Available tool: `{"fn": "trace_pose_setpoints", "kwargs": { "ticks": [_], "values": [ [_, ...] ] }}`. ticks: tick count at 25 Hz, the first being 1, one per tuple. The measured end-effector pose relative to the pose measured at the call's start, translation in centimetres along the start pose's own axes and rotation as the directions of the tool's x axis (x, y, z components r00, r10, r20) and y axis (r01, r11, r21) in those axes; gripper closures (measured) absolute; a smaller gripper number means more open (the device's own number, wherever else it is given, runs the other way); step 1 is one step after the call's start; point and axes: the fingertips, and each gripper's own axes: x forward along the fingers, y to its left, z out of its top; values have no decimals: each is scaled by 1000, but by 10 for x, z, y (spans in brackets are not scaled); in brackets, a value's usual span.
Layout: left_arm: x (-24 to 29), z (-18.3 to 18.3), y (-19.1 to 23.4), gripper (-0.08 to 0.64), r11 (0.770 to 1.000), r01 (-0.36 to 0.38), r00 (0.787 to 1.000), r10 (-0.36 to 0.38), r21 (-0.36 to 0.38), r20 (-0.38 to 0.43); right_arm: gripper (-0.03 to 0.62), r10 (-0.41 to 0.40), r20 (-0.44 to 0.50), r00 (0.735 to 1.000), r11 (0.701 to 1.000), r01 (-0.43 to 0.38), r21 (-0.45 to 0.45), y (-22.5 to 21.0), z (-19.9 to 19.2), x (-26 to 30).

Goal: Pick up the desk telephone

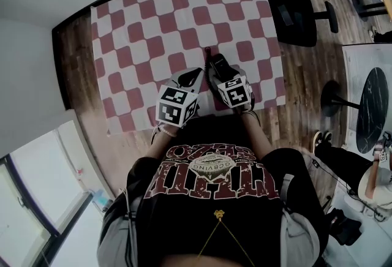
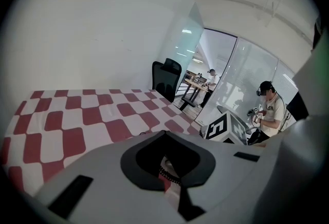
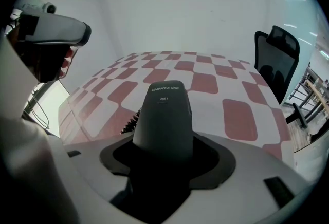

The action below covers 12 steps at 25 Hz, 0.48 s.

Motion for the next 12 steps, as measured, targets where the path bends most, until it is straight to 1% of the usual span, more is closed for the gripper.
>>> {"fn": "trace_pose_setpoints", "kwargs": {
  "ticks": [4,8,12],
  "values": [
    [-1,-2,-1,552,1000,2,1000,-2,11,-3,304,13,4,1000,1000,-13,-2,0,-2,-1],
    [-4,0,-4,552,999,-3,1000,3,39,-2,305,13,-9,1000,999,-13,-30,3,-2,-1],
    [-5,-4,-8,552,999,7,1000,-7,31,0,305,29,-10,1000,999,-29,-38,8,-3,-2]
  ]
}}
